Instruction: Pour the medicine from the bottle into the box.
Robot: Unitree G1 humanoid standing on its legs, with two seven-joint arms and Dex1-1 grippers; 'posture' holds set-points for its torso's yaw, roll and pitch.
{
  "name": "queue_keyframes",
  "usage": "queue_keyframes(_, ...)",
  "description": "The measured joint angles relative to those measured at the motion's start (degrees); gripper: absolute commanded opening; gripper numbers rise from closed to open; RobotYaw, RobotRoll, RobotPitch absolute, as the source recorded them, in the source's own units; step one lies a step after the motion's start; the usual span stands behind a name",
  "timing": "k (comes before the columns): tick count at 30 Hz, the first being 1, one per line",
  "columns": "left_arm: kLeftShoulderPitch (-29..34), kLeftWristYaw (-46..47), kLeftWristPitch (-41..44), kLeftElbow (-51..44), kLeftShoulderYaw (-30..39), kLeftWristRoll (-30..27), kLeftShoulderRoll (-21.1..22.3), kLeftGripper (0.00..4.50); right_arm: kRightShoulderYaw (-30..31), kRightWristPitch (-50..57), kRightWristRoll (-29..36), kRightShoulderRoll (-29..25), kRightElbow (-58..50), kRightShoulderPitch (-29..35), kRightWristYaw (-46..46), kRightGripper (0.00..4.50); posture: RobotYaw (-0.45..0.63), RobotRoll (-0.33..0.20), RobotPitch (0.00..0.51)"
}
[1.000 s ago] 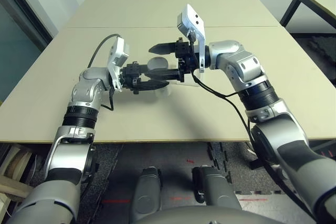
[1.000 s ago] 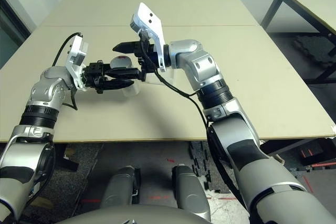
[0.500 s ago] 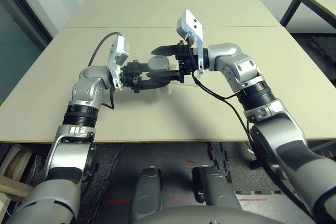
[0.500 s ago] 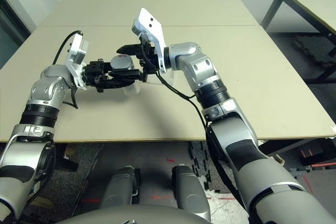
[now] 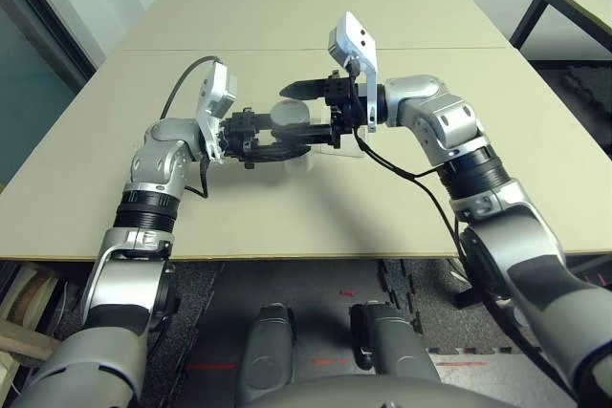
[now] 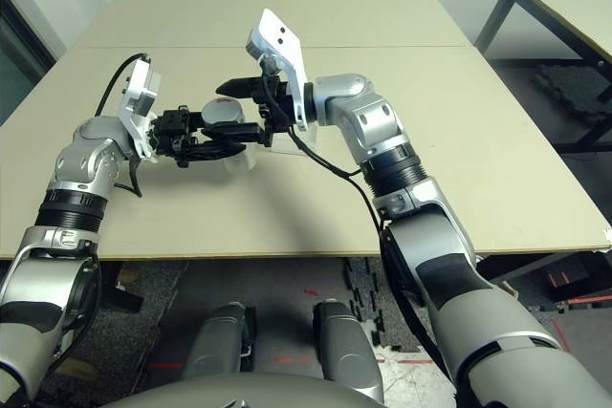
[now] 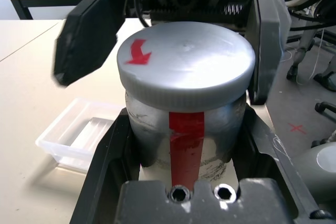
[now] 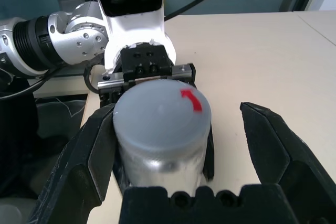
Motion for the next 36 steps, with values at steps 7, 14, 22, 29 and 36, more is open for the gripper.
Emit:
queue_keyframes(7, 0.28, -0.18, -0.06, 0.07, -0.08, 0.07, 0.03, 2.55, -1.27, 2.69, 1.98, -0.40, -2.43, 0.02, -0.73, 4.50, 0.01, 0.000, 0.065)
queue_keyframes(14, 1.26, -0.18, -0.16, 0.10, -0.07, 0.07, 0.47, 2.55, -1.26, 3.88, 2.56, -3.17, -4.30, 1.45, 0.08, 4.50, 0.01, 0.000, 0.067)
queue_keyframes(22, 1.35, -0.17, -0.16, 0.09, -0.05, 0.06, 0.55, 2.55, -1.27, 4.78, 3.03, -5.02, -5.30, 2.30, 0.22, 4.50, 0.01, 0.000, 0.060)
queue_keyframes(29, 1.42, -0.18, -0.19, 0.25, -0.04, 0.07, 1.16, 2.55, -1.32, 8.46, 5.51, -6.61, -10.04, 3.04, 0.32, 4.50, 0.00, 0.000, 0.062)
queue_keyframes(36, 1.35, -0.17, -0.79, 2.00, -0.05, 0.22, 1.05, 2.55, -1.21, 9.98, 6.42, -5.91, -11.52, 2.68, -0.90, 4.50, 0.00, 0.000, 0.060)
